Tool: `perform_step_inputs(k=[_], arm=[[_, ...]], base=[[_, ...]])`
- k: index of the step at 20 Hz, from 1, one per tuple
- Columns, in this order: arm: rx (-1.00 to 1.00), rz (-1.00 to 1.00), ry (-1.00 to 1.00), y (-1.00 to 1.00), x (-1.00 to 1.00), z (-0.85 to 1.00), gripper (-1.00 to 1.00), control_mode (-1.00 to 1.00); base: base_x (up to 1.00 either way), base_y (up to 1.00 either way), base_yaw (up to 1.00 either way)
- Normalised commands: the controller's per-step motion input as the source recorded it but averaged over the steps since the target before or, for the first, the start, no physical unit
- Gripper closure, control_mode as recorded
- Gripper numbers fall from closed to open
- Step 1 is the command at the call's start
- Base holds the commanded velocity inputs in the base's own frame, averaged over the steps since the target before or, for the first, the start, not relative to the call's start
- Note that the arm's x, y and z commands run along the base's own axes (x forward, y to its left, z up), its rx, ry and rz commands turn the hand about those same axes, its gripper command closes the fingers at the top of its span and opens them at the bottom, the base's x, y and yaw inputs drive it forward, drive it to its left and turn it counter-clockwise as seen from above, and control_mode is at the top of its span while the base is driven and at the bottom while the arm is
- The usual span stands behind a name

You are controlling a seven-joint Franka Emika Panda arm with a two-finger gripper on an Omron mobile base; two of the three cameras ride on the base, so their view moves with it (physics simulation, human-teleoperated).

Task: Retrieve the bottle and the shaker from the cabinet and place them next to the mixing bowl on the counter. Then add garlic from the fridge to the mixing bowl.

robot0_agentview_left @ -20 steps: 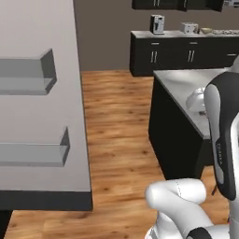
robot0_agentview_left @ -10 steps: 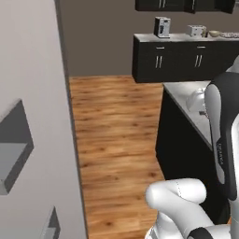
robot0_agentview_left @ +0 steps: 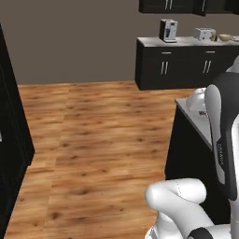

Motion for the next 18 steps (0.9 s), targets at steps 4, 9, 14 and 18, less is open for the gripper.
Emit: perform_step_inputs(k=[4, 9, 14, 18], arm=[[0.00, 0.00, 0.00, 0.00, 0.00, 0.00, 1.00, 1.00], [0.00, 0.00, 0.00, 0.00, 0.00, 0.00, 1.00, 1.00], [0.00, 0.00, 0.00, 0.00, 0.00, 0.00, 1.00, 1.00], [0.00, 0.00, 0.00, 0.00, 0.00, 0.00, 1.00, 1.00]], base=[[1.00, 0.00, 0.00], [1.00, 0.00, 0.00], [1.00, 0.01, 0.00], [1.00, 0.00, 0.00]])
